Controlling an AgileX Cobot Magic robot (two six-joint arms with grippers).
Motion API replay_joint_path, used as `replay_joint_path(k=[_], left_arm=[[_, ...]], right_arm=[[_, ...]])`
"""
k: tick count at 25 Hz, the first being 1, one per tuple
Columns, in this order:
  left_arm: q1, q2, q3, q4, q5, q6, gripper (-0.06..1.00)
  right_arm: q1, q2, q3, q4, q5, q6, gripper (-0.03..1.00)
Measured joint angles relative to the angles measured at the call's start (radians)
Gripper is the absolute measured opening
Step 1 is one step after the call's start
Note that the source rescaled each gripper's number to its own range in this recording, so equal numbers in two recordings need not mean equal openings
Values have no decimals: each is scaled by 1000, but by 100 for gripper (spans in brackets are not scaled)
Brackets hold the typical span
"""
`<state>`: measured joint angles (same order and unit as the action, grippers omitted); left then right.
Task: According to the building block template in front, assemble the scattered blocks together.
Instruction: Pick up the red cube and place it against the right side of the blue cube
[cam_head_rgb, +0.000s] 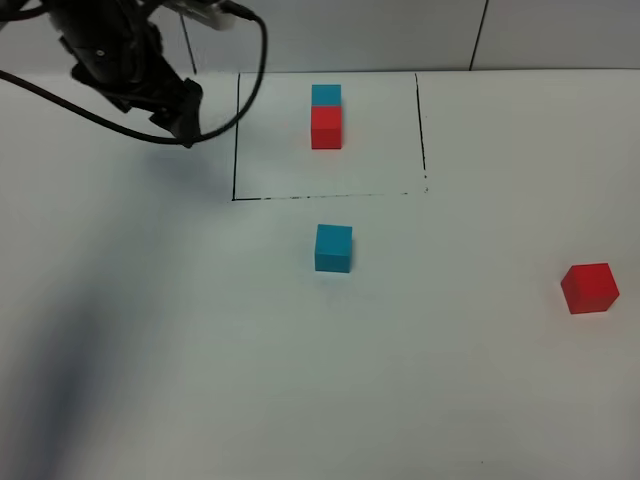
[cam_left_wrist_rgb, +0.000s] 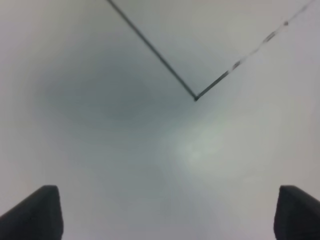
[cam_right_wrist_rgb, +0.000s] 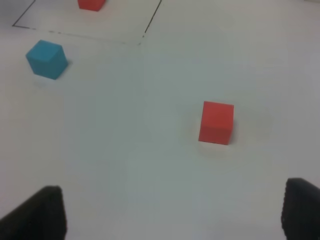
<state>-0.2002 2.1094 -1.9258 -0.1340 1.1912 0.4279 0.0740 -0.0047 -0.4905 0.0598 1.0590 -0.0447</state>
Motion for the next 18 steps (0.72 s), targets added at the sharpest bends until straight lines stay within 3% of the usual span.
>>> replay_joint_path(k=[4, 9, 14, 18], left_arm=[[86, -124, 140, 15, -26, -46, 100], [181, -358, 372, 30, -143, -124, 100], [196, -633, 612, 134, -244, -254, 100], [196, -836, 753, 153, -255, -342, 100]], right_arm=[[0, 0, 0, 0, 0, 0, 74], [0, 0, 0, 0, 0, 0, 74], [0, 0, 0, 0, 0, 0, 74], [0, 0, 0, 0, 0, 0, 74]])
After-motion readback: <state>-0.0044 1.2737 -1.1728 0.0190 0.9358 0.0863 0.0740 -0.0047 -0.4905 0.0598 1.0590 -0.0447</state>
